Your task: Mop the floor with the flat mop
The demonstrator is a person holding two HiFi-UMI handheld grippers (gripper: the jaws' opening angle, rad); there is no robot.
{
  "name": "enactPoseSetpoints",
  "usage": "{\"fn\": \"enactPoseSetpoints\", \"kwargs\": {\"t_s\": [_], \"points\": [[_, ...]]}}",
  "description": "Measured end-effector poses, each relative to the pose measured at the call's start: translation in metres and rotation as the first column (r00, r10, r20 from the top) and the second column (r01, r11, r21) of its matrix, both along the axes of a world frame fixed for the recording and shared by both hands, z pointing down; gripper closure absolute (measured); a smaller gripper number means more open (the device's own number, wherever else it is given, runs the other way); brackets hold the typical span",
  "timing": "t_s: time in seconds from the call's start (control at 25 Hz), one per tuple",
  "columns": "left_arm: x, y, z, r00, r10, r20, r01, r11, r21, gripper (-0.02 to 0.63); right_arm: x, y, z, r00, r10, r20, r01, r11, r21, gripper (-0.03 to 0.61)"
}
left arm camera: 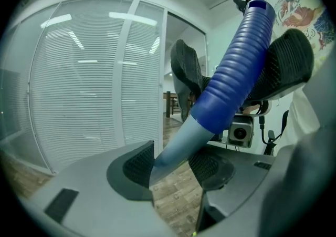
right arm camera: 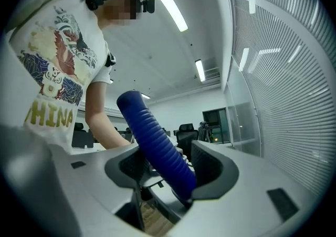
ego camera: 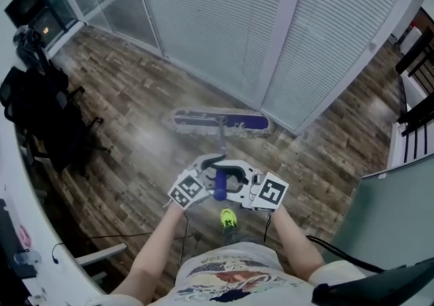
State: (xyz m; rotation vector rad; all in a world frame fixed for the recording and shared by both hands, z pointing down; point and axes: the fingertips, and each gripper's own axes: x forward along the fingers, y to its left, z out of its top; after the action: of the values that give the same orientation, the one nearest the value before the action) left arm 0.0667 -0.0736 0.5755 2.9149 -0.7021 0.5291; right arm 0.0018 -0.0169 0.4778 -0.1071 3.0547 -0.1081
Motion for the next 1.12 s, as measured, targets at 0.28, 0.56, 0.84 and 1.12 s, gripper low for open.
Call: {"fn": "enactPoseSetpoints", "kwargs": {"t_s": [0.28, 0.56, 0.84, 1.12], "points": [[-0.033, 0.057, -0.006, 1.000, -0.029, -0.011, 0.029, 1.000, 0.004, 0.434, -0.034, 0.058, -0.005, 0.999, -0.041, -0.020, 0.041, 0.999, -0.013, 0.341], [-0.080, 0.183, -0.008, 0.996, -0.080, -0.027, 0.080, 0.997, -0.012, 0.435, -0.079, 0.187, -0.008, 0.995, -0.090, -0.034, 0.090, 0.996, -0.015, 0.336], [-0.125, 0.338, 0.005, 0.985, -0.171, -0.027, 0.170, 0.985, -0.038, 0.442, -0.116, 0.343, -0.001, 0.990, -0.133, -0.050, 0.132, 0.991, -0.022, 0.331], [-0.149, 0.450, -0.021, 0.972, -0.220, -0.081, 0.214, 0.974, -0.074, 0.442, -0.142, 0.458, -0.027, 0.966, -0.254, -0.041, 0.255, 0.967, 0.024, 0.331]]}}
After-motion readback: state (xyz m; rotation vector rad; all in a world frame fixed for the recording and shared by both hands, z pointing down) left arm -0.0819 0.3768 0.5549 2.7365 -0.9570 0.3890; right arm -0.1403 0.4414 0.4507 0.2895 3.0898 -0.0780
